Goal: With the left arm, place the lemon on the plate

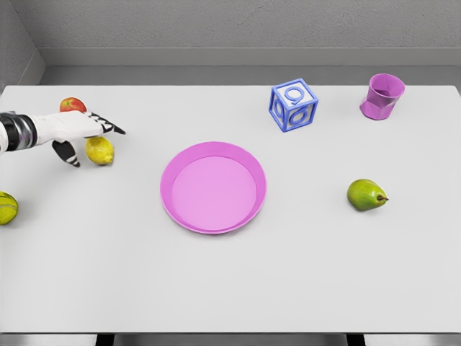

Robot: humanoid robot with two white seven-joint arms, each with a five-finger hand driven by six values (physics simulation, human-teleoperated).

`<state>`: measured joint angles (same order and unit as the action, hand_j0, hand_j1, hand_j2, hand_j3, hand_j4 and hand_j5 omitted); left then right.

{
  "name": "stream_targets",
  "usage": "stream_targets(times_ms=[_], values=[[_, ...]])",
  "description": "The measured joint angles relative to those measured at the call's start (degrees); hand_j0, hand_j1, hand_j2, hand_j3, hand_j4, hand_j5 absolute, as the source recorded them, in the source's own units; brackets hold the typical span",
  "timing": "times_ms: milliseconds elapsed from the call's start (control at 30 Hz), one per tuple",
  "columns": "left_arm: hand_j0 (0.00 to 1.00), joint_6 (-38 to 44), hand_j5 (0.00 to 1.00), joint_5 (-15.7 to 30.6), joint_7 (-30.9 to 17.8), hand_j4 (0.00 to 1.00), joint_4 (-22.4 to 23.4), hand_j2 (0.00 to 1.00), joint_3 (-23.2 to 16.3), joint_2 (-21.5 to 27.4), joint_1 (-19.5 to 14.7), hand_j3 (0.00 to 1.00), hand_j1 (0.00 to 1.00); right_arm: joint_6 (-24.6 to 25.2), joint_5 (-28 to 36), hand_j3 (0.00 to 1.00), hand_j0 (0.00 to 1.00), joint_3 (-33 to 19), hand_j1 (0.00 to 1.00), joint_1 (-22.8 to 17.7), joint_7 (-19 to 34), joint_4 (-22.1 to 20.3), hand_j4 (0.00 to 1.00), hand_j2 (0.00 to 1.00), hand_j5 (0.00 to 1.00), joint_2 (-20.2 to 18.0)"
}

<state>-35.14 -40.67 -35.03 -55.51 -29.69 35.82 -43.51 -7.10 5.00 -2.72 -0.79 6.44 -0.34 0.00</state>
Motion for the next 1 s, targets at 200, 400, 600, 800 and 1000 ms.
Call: stream_targets(times_ms=[200,400,600,800,1000], values=[[1.00,0.0,1.00,-0.7,0.0,1.00,0.6,1.00,0.0,-0.7,-0.3,1.00,1.00,0.0,0.0,1.00,1.00,0.0,1.00,0.0,0.0,0.0,1.00,1.00,1.00,0.0],[0.96,0.0,0.96,-0.8,0.0,0.96,0.9,0.96,0.0,-1.6,-0.7,0.96,0.96,0.0,0.0,1.00,1.00,0.0,1.00,0.0,0.0,0.0,1.00,1.00,1.00,0.0],[0.80,0.0,0.80,-0.6,0.0,0.80,1.9,0.80,-0.3,-2.5,-1.1,0.80,0.80,0.0,0.0,1.00,1.00,0.0,1.00,0.0,0.0,0.0,1.00,1.00,1.00,0.0],[0.79,0.0,0.79,-0.5,0.0,0.79,2.7,0.79,-1.5,-3.4,-1.8,0.79,0.79,0.0,0.0,1.00,1.00,0.0,1.00,0.0,0.0,0.0,1.00,1.00,1.00,0.0],[0.58,0.5,0.58,-1.3,0.5,0.58,3.0,0.58,-2.1,-4.0,-1.8,0.58,0.58,0.0,0.0,1.00,1.00,0.0,1.00,0.0,0.0,0.0,1.00,1.00,1.00,0.0]])
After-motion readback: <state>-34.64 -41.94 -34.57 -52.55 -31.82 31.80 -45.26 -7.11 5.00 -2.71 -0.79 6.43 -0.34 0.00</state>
